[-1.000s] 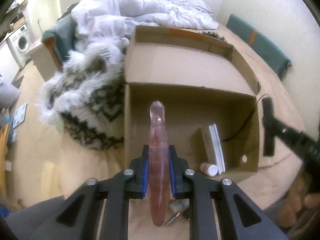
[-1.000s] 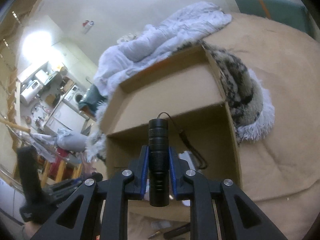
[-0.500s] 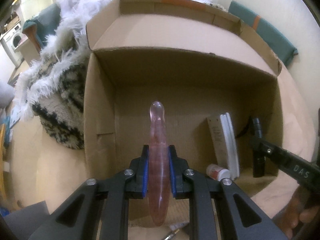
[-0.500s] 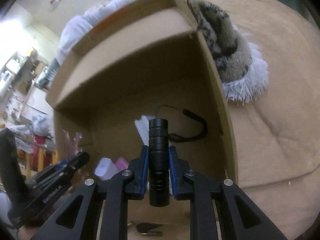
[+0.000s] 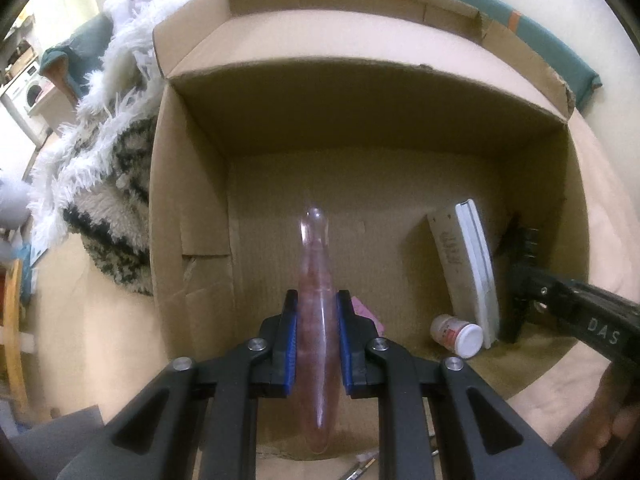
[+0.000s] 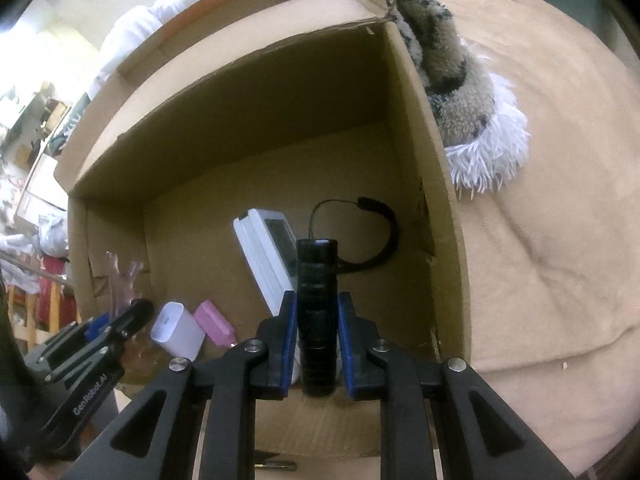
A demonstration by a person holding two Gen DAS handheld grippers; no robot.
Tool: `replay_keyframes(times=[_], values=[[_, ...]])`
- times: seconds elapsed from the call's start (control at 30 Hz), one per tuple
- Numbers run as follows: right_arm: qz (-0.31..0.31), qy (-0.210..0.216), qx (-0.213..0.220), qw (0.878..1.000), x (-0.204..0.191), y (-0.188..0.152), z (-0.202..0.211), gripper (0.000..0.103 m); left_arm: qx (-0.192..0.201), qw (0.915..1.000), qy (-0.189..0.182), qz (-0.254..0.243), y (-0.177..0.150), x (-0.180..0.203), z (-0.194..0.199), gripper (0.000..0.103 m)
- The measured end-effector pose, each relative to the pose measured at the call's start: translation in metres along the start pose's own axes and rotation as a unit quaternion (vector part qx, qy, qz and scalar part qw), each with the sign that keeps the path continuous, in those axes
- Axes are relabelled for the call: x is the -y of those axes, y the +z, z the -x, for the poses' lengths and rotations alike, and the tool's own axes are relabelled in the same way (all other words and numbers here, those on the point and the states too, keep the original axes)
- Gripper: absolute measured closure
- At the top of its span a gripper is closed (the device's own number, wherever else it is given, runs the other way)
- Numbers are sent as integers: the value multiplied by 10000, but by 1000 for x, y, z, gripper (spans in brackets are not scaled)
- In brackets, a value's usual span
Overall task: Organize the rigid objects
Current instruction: 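Lower the bottle and flashlight into the box and open both tools, then move both open tools back toward the items beside the box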
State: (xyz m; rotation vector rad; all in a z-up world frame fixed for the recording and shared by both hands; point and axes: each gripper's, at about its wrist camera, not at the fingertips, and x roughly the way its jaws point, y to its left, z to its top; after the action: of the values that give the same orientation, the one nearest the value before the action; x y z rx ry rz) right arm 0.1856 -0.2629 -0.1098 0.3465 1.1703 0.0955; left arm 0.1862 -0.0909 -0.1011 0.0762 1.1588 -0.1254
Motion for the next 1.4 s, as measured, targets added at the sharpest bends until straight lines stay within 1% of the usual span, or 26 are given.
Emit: replay_keyframes(times=[0.13,0.33,0.37,0.4,0.43,0.47,0.5,0.53,0.57,0.6,0.67,0.7,0.73,0.93,0.97,1.03,1.27,1.4], values=[[75,-80,32,9999,-2,-2,0,83,-50,10000,-10,5,4,4,-7,87],[55,26,180,9998,-2,-3,7,82,97,9999,-70,-23,0,6,-3,86],[37,69,190,9998,-2,-2,8,81,101,9999,-50,-41,-1,5,-2,83],[18,117,207,9997,-2,-2,10,79,113,9999,-8,-77,-1,5,-1,75],[-2,171,246,9996,-2,-1,12,70,118,9999,9,-106,-1,6,0,70],[-16,236,305,9993,-2,-1,14,51,119,9999,2,-120,-1,5,2,57],[-27,308,382,9988,-3,0,17,39,142,9998,-18,-128,-1,5,3,47],[-41,396,455,9982,-3,0,20,24,180,9998,-33,-118,0,6,5,44],[-56,495,486,9976,-3,1,22,21,209,9997,-42,-115,-1,7,7,42],[-62,542,478,9974,-3,1,22,21,220,9997,-44,-125,1,7,7,41],[-78,590,445,9972,-3,1,22,13,179,9997,5,-187,0,8,8,41],[-93,600,426,9972,-3,2,21,11,167,9996,18,-216,-1,9,8,41],[-99,602,411,9973,-2,2,21,9,167,9996,18,-239,-1,10,5,41],[-117,536,476,9974,-3,2,25,9,214,9995,104,-224,2,9,9,41],[-125,530,494,9973,-3,1,25,9,217,9994,121,-230,1,17,14,41],[-136,525,528,9971,-4,2,23,9,227,9994,149,-211,2,21,19,41],[-141,507,534,9972,-4,3,26,9,267,9995,159,-34,0,8,23,41],[-148,607,534,9966,-1,1,29,9,310,9994,132,125,1,0,30,41]])
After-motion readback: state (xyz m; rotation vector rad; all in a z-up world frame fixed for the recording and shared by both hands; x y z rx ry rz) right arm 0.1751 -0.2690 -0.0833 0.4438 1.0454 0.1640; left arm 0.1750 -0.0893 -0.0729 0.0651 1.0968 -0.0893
